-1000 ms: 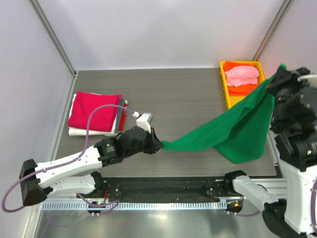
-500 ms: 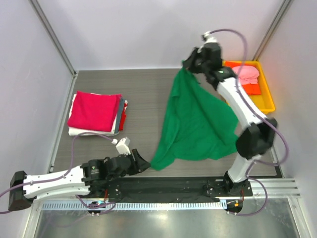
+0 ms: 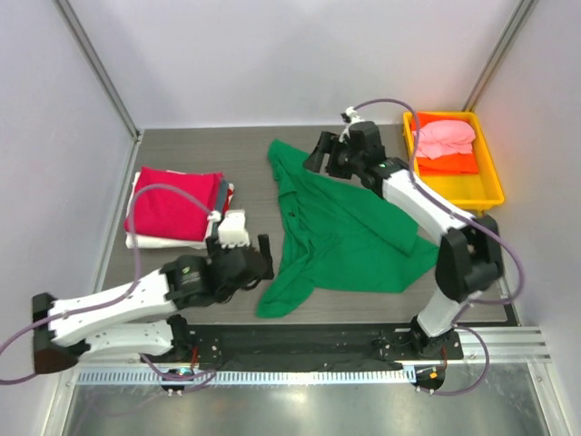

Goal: Fold and stack the t-shirts
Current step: Flatten the tshirt out

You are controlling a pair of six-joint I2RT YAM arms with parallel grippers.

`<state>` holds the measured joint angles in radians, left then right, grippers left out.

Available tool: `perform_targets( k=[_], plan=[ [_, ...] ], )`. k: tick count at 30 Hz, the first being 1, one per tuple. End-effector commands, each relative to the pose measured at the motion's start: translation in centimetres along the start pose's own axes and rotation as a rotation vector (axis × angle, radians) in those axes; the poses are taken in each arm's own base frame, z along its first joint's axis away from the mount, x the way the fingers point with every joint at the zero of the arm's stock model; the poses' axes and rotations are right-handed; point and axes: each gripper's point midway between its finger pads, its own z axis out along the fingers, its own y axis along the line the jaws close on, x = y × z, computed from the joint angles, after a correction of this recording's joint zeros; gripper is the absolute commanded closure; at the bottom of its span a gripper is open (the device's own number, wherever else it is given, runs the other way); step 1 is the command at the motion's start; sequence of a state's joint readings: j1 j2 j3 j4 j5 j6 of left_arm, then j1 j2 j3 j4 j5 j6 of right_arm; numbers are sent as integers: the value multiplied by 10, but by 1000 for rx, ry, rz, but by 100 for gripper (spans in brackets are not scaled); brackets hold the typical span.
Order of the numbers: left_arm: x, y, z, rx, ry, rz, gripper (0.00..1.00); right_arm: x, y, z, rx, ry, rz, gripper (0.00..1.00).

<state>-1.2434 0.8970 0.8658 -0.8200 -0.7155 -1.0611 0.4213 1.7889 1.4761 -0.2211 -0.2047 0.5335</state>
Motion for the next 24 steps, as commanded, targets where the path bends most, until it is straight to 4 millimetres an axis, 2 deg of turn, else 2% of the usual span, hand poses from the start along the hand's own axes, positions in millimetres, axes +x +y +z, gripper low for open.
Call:
perform_targets(
  k=[1, 2, 4, 5, 6, 7, 9, 11, 12, 13, 14, 15, 16, 17, 18, 20, 21, 24],
  plan=[
    [-23, 24, 27, -197, -31, 203, 6, -20, 21, -57, -77, -160, -33, 23],
    [-34, 32, 42, -240, -27, 165, 19, -17, 16, -65, -56, -175, -33, 23],
    [-30, 29, 64, -206, 65, 184, 31, -4, 8, -88, -38, -190, -45, 23],
    [-43, 34, 78, -212, 47, 126, 35, 0, 3, -95, -18, -198, -43, 23],
    [-42, 35, 90, -213, 64, 125, 39, 14, -9, -97, 13, -178, -36, 23],
    [-45, 36, 98, -202, 65, 151, 41, 11, -6, -113, 5, -208, -42, 23],
    [-62, 33, 117, -190, 53, 125, 44, 26, -16, -122, 35, -195, -42, 23],
    [-54, 38, 143, -194, 140, 147, 55, 31, -16, -137, 32, -209, -38, 23],
    [-62, 30, 152, -169, 150, 135, 59, 41, -22, -138, 39, -196, -34, 23],
    [-48, 35, 171, -181, 220, 143, 67, 44, -25, -141, 43, -197, -30, 23],
    [-44, 32, 179, -141, 274, 131, 71, 45, -24, -148, 38, -211, -29, 23],
    [-50, 26, 188, -126, 281, 127, 76, 53, -30, -148, 51, -204, -24, 23],
    [-39, 32, 202, -152, 330, 138, 79, 56, -33, -150, 58, -201, -22, 23],
    [-39, 38, 209, -178, 343, 140, 80, 57, -33, -154, 58, -208, -22, 23],
    [-48, 36, 215, -184, 331, 144, 81, 63, -36, -153, 62, -198, -20, 23],
    [-42, 52, 230, -230, 368, 147, 83, 67, -38, -156, 64, -189, -19, 23],
    [-46, 52, 234, -231, 365, 140, 83, 70, -39, -156, 69, -181, -17, 23],
    [-48, 70, 249, -260, 382, 112, 83, 79, -43, -158, 71, -161, -14, 23]
  ],
)
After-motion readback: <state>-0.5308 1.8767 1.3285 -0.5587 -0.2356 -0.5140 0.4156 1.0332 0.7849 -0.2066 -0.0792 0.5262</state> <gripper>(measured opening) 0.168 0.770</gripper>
